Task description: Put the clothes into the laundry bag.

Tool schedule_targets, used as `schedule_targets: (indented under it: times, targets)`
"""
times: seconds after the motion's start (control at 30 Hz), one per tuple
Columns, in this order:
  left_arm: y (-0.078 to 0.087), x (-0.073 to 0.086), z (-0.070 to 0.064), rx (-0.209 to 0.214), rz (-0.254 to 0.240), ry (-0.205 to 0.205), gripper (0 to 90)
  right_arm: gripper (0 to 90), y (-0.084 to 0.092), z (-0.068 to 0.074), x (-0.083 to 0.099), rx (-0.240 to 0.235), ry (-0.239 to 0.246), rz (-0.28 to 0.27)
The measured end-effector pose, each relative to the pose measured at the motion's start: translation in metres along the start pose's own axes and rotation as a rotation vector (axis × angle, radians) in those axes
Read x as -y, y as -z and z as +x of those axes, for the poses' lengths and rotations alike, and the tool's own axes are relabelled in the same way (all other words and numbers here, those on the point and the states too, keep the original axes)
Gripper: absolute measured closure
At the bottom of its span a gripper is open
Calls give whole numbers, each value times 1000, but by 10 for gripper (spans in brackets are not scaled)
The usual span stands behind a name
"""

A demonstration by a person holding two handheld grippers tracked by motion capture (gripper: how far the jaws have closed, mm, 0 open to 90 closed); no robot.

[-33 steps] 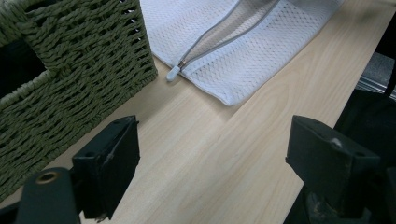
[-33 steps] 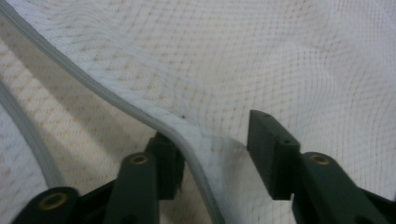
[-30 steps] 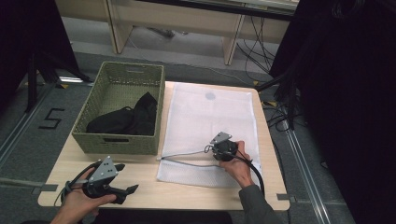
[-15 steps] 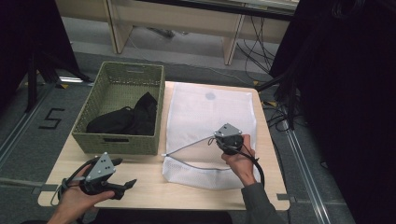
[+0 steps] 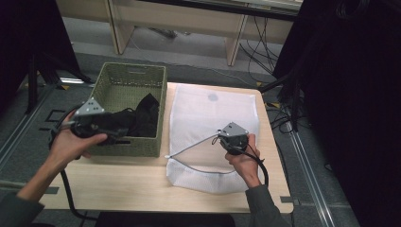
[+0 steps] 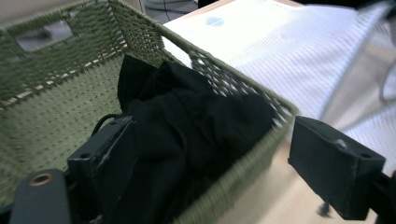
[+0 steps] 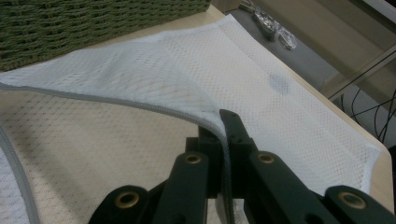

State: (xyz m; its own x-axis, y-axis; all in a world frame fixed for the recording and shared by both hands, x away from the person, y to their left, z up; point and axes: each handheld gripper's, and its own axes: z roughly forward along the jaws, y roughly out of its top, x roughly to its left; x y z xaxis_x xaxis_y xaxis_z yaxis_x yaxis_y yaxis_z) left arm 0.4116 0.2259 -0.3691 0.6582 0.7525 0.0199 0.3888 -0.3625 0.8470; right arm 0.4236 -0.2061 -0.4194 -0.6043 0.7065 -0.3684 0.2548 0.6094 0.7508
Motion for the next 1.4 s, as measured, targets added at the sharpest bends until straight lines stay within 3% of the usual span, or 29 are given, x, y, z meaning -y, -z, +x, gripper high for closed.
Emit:
schedule_targets:
  times: [0.03, 0.13, 0.17, 0.23, 0.4, 0.43, 0.5, 0.57, 0.67, 0.7, 0.73, 0.77, 0.8, 0.83, 0.87, 0.9, 0.93, 0.97, 1.03, 1.1, 1.2, 1.3, 1.33, 1.37, 1.4]
  targets:
    - [-15, -9, 10, 25, 30, 36, 148, 887, 0, 0, 0, -1, 4, 0]
    - [-35, -20, 17, 32, 61, 21, 148, 886, 0, 0, -1, -5, 0, -6]
    - [-35, -20, 17, 32, 61, 21, 149, 886, 0, 0, -1, -5, 0, -6]
    - [-56, -31, 19, 75, 114, 48, 151, 884, -1, 0, -1, -7, -1, -6]
    - [-84, -42, 4, 58, 134, -19, 151, 881, 0, 1, -1, 7, -6, -7]
    - [-90, -43, 2, 72, 160, -26, 154, 881, 0, 1, -2, 10, 4, -14]
    - [-101, -42, 1, 53, 212, -53, 160, 880, 1, 0, -2, 4, 2, -16]
    - [-112, -40, 4, 75, 274, -34, 157, 878, 1, 0, -1, 5, 1, -16]
    - [-128, -36, 11, 18, 325, -32, 151, 876, 1, 0, -1, -7, 14, -16]
    - [-128, -36, 11, 18, 325, -32, 148, 875, 1, 1, -1, -3, 5, -14]
    - [-139, -33, 19, -3, 392, -13, 148, 874, 1, 2, -1, -4, 0, -10]
    - [-144, -33, 24, 14, 451, 31, 148, 874, 1, 1, -1, -9, 5, -6]
    - [-148, -33, 28, 7, 446, 22, 148, 874, 0, 2, -1, -13, 8, -6]
    - [-151, -33, 34, -25, 444, -26, 153, 873, 0, 2, -1, -12, 4, -6]
    - [-153, -33, 37, -51, 434, -26, 157, 872, -1, 1, -1, -13, 23, -13]
    - [-156, -32, 42, -59, 404, -32, 146, 871, -1, 2, 0, -6, -1, -12]
    - [-157, -31, 47, -17, 419, 9, 155, 871, -1, 1, 0, -6, 18, -17]
    - [-159, -28, 49, 5, 422, 51, 161, 870, 0, 1, 0, -9, 7, -12]
    - [-164, -20, 52, 17, 443, 49, 153, 870, 0, 1, 1, -4, -12, -10]
    - [-166, -17, 53, 33, 449, 54, 147, 869, -1, 0, 1, 0, -2, -5]
    - [-176, -5, 51, 79, 477, 89, 143, 868, -1, 0, 2, -6, 2, 1]
    - [-180, 0, 50, 77, 495, 92, 115, 865, -1, 2, 1, -8, 8, -3]
    - [-183, 0, 50, 48, 504, 88, 87, 864, -1, 2, 1, -8, 4, -1]
    - [-184, -1, 53, 9, 529, 48, 58, 864, -1, 3, 1, -8, 7, 0]
    - [-185, 0, 53, -14, 531, 47, 10, 864, -1, 2, 1, -14, 18, 4]
